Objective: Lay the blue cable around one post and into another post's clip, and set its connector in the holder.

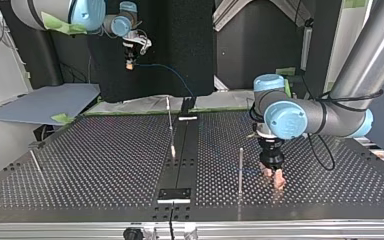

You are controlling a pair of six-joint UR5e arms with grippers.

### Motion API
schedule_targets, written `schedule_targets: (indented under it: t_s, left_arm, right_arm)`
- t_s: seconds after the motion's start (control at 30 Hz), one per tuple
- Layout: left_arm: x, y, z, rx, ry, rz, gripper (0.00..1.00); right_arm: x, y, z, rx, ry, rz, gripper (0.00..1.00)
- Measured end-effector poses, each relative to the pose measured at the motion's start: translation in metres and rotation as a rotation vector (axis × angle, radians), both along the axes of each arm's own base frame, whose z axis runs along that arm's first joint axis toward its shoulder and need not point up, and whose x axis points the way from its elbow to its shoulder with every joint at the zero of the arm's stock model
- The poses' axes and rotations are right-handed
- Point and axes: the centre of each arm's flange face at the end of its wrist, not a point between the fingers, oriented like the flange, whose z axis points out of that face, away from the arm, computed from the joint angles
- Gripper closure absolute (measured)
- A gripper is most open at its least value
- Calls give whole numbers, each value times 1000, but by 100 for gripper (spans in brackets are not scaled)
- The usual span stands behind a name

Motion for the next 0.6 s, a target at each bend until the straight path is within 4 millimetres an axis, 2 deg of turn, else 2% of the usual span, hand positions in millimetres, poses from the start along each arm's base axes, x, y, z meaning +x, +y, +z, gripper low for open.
schedule_targets:
  t_s: [0.4,0.6]
  left_arm:
    - [1,1,0,0,1,4,0]
    - [2,4,0,-1,0,10,0]
  right_arm:
    - [6,-33,53,-17,0,-3,97]
    - [1,-38,74,-35,-2,-16,97]
